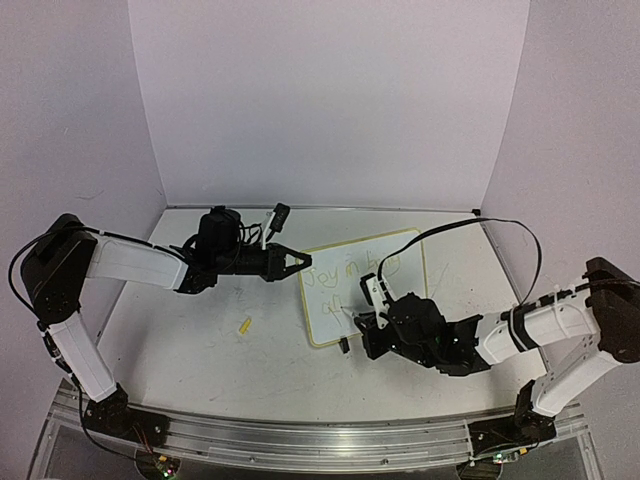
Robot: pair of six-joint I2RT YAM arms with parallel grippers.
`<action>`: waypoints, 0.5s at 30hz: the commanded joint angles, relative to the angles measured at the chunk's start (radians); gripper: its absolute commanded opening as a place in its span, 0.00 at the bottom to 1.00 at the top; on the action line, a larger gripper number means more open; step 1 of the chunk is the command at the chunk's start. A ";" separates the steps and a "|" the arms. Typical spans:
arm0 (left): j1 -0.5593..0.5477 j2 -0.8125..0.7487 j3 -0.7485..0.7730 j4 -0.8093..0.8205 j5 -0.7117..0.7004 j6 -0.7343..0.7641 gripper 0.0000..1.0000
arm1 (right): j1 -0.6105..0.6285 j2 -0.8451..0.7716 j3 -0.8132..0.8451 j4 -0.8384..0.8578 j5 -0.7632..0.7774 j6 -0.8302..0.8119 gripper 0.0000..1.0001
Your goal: Write a sentence on the whiteboard
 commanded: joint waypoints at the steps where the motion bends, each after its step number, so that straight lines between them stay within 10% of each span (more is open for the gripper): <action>1: 0.005 0.003 0.012 -0.122 -0.132 0.069 0.00 | 0.007 0.001 -0.018 -0.029 0.003 0.032 0.00; 15: 0.005 -0.005 0.008 -0.124 -0.135 0.069 0.00 | 0.006 -0.076 0.012 0.008 0.024 -0.002 0.00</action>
